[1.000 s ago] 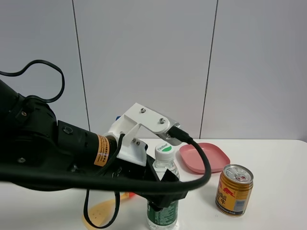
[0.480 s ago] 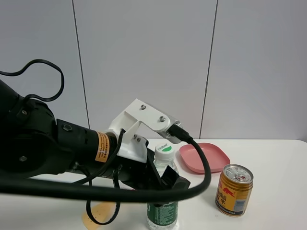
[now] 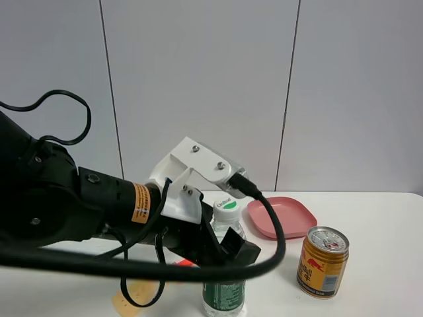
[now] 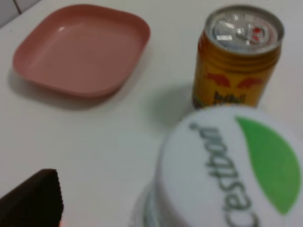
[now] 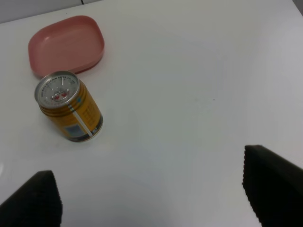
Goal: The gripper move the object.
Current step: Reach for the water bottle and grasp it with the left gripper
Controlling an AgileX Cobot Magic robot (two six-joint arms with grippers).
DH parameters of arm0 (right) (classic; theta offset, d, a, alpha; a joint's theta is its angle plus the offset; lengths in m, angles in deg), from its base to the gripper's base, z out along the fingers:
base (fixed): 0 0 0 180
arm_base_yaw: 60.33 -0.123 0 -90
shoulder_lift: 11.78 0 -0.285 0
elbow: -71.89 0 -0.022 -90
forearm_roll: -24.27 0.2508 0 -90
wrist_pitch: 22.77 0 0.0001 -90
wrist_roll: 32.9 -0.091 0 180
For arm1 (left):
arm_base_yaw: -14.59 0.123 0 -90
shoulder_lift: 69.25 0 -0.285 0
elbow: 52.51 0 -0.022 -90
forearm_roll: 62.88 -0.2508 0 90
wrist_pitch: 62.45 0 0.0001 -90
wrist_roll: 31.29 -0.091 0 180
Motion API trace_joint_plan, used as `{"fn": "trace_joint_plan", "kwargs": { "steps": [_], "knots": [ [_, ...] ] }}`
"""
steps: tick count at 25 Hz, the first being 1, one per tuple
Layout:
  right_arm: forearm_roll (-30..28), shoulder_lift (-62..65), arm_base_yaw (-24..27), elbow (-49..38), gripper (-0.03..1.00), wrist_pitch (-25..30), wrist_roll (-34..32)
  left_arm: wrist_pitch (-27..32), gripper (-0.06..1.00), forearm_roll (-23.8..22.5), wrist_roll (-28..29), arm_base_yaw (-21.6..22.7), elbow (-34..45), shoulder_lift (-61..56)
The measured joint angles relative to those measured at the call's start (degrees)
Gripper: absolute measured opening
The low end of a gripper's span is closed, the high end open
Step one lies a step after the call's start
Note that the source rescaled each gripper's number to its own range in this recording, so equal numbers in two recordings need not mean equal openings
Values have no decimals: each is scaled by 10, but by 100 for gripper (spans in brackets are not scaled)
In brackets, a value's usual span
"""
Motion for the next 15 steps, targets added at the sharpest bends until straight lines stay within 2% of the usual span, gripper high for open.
{"fn": "trace_joint_plan", "kwargs": {
  "steps": [15],
  "knots": [
    [0, 0, 0, 0, 100, 0, 0, -10, 100, -12, -26, 0, 0, 26]
  ]
}}
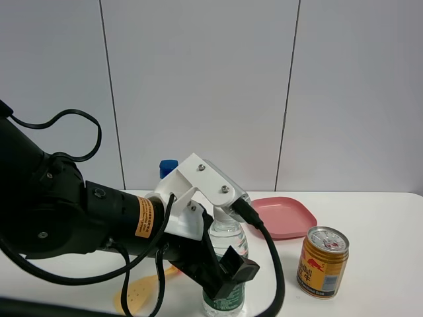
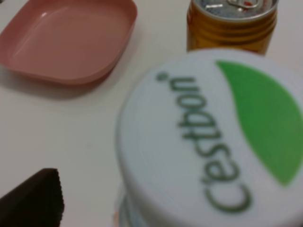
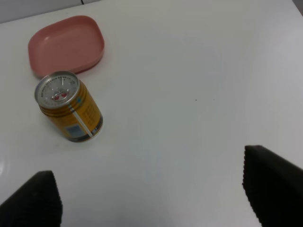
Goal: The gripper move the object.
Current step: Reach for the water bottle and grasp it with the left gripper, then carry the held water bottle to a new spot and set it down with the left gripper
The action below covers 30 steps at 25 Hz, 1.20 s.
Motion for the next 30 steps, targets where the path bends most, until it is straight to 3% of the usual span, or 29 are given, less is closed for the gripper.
{"fn": "trace_joint_plan", "kwargs": {
  "steps": [15, 16, 18, 22, 24, 30],
  "knots": [
    [0, 0, 0, 0, 100, 0, 0, -29, 98, 0, -4, 0, 0, 0],
    [0, 0, 0, 0, 100, 0, 0, -29, 94, 0, -4, 0, 0, 0],
    [0, 0, 0, 0, 100, 0, 0, -29, 76, 0, -4, 0, 0, 0],
    [0, 0, 0, 0, 100, 0, 0, -31, 19, -2, -9, 0, 0, 0],
    [0, 0, 0, 0, 100, 0, 0, -32, 1, -5, -11, 0, 0, 0],
    [0, 0, 0, 0, 100, 0, 0, -32, 0, -12, -14, 0, 0, -1]
  ]
}}
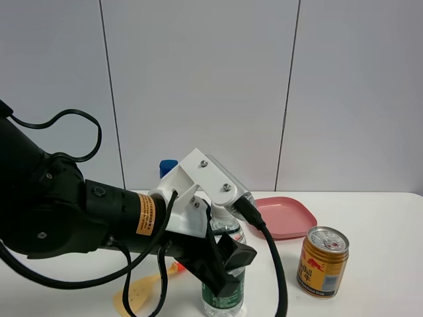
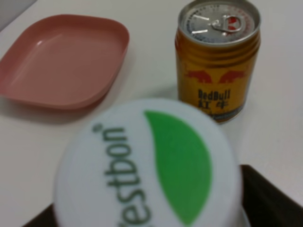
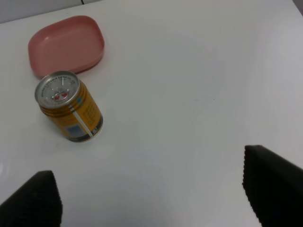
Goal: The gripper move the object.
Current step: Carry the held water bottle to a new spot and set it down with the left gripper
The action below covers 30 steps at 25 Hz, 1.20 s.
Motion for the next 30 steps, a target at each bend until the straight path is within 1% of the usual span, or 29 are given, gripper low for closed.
{"fn": "trace_joint_plan", "kwargs": {
  "steps": [2, 5, 10, 15, 23, 25, 26, 28, 30],
  "knots": [
    [0, 0, 0, 0, 100, 0, 0, 7, 0, -1, 0, 0, 0, -5],
    [0, 0, 0, 0, 100, 0, 0, 33, 0, -2, 9, 0, 3, -23],
    [0, 0, 0, 0, 100, 0, 0, 92, 0, -3, 44, 0, 5, -80],
    [0, 0, 0, 0, 100, 0, 0, 198, 0, -7, 81, 0, 5, -141],
    [0, 0, 0, 0, 100, 0, 0, 383, 0, -7, 94, 5, 5, -236],
    [0, 0, 0, 0, 100, 0, 0, 417, 0, 4, 94, 26, 5, -250],
    [0, 0, 0, 0, 100, 0, 0, 424, 0, 13, 95, 42, 5, -253],
    [0, 0, 0, 0, 100, 0, 0, 430, 0, 31, 108, 80, 5, -254],
    [0, 0, 0, 0, 100, 0, 0, 431, 0, 38, 130, 121, 5, -254]
  ]
}}
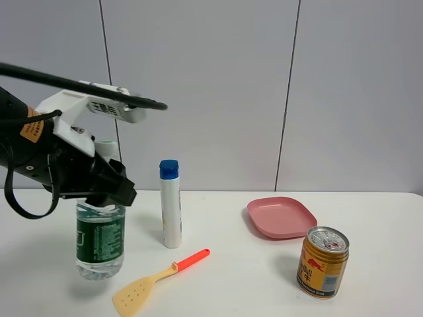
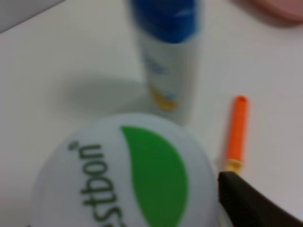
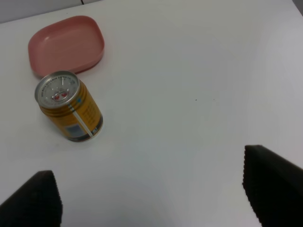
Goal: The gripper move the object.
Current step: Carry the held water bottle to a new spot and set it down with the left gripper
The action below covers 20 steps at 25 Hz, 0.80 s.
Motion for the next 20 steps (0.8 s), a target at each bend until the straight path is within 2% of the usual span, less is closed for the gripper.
{"fn": "trace_joint_plan", "kwargs": {
  "steps": [5, 8, 10, 15, 20],
  "knots": [
    [0, 0, 0, 0, 100, 0, 0, -23, 0, 0, 51, 100, 0, 0],
    [0, 0, 0, 0, 100, 0, 0, -70, 0, -2, 70, 132, 0, 0],
    [0, 0, 0, 0, 100, 0, 0, -117, 0, -15, 82, 142, 2, 0],
    [0, 0, 0, 0, 100, 0, 0, -286, 0, -50, 97, 146, 33, 18],
    [0, 0, 0, 0, 100, 0, 0, -312, 0, -54, 79, 153, 36, 72]
  ]
}}
